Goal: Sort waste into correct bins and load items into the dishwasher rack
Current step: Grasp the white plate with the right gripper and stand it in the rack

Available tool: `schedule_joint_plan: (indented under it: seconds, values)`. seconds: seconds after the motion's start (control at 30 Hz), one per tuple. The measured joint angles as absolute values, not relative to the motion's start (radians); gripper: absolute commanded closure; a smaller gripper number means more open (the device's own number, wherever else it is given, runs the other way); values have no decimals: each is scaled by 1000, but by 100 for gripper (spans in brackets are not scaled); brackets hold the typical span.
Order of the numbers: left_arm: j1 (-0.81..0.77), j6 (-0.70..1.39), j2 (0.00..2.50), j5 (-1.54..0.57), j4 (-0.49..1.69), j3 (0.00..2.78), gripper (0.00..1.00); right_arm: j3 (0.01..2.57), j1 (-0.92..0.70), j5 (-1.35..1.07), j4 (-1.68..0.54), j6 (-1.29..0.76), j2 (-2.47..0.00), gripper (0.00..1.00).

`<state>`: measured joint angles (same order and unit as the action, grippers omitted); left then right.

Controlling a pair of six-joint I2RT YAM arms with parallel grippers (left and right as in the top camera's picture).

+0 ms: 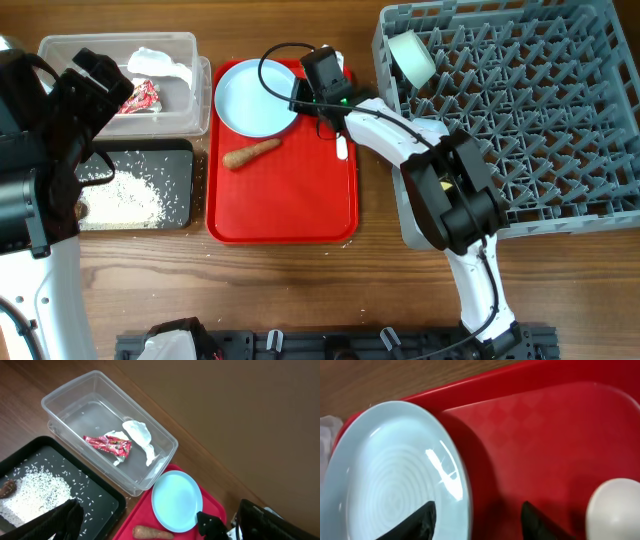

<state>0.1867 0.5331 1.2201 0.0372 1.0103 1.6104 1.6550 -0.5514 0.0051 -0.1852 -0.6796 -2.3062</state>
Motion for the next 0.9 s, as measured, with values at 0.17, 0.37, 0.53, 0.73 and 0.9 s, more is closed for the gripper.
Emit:
schedule_joint_plan:
  seconds: [0.17, 0.37, 0.53, 0.73, 0.9]
  values:
    - [187, 533, 1220, 37, 1010, 1610, 0, 1655, -577, 9, -170, -705, -2321, 76]
    - [187, 533, 1220, 37, 1010, 1610, 0, 1659, -616, 51, -186, -710, -2340, 96]
    - [187, 533, 1220, 37, 1010, 1610, 0, 1683, -612, 53, -241, -706, -2339, 96]
    - [187, 533, 1220, 37, 1010, 1610, 0, 1684, -555, 133, -344, -555, -2231, 96]
    - [187, 533, 1220, 37, 1010, 1610, 0, 1705, -507, 453, -497, -302, -1717, 96]
